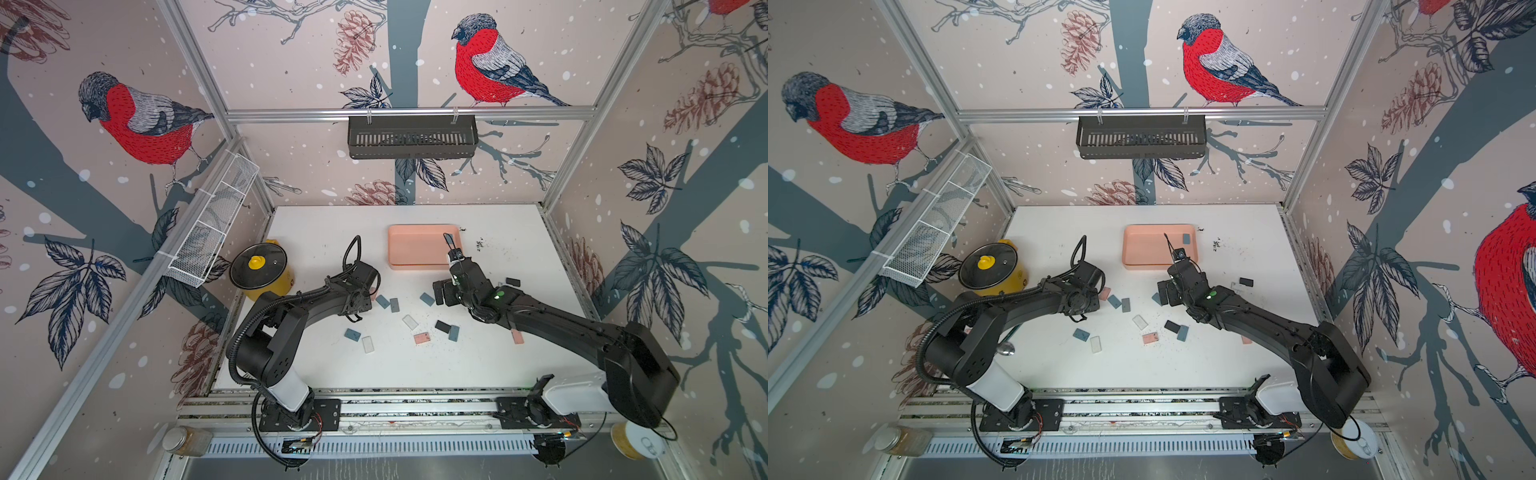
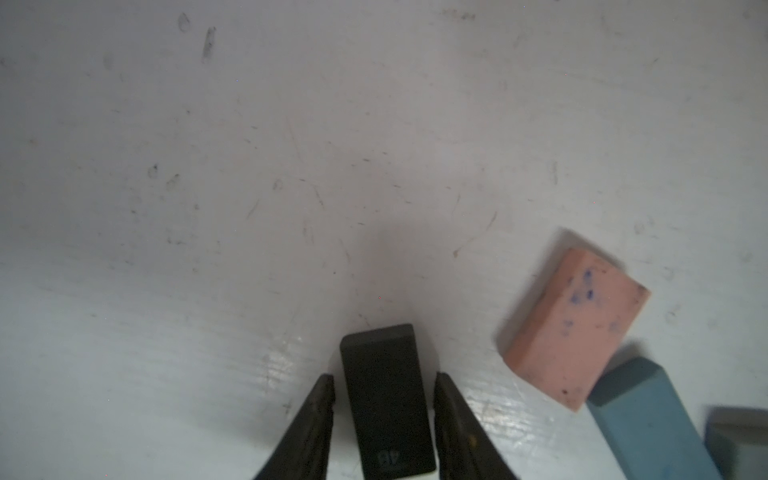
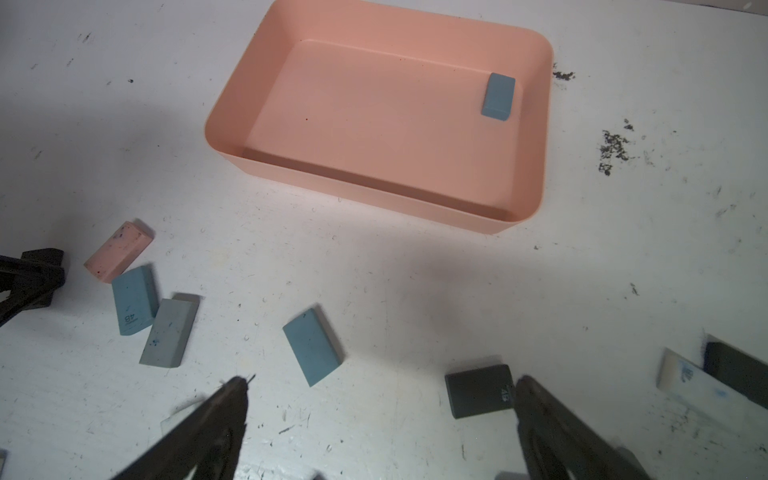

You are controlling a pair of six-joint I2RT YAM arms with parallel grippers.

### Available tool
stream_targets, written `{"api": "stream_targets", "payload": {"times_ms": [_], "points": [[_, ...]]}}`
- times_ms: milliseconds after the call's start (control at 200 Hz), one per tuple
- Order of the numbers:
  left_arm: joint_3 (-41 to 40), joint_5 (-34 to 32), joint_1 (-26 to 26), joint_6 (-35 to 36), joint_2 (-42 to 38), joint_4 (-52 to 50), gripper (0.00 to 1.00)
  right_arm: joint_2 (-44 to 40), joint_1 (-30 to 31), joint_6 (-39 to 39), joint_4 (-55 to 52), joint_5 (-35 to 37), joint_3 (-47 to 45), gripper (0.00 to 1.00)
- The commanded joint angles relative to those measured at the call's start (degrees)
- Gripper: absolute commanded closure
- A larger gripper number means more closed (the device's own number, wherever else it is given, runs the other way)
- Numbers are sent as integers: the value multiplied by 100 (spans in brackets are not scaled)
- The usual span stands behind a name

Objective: Put the eraser in the storage box
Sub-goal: Pick up the eraser from the center of the board.

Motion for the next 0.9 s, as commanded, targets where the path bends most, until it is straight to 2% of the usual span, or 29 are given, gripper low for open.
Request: {"api": "stream_targets", "payload": {"times_ms": [0,130,200,290,450,655,896], "points": [[-48,259,-15,-93,70,-489,62,-67,-1,99,142,8,2,1],[80,212,-16,-66,186,-425,72,-145,-1,107,109,22,-42,1],[150,157,-16,-44,250,-424,73,-214,-18,111,106,3,-70,1],[225,117,-20,7,266,-449,83,-305,-69,122,77,-46,-73,1],[330,73,-19,100,-30,-566,84,-554,-325,113,12,-233,-58,1],[926,14,-30,424,-463,-925,84,-834,-1010,10,-172,-486,115,1],[2403,97,-78,893,-99,-1164,84,-894,-2105,133,-315,-1114,339,1]]}}
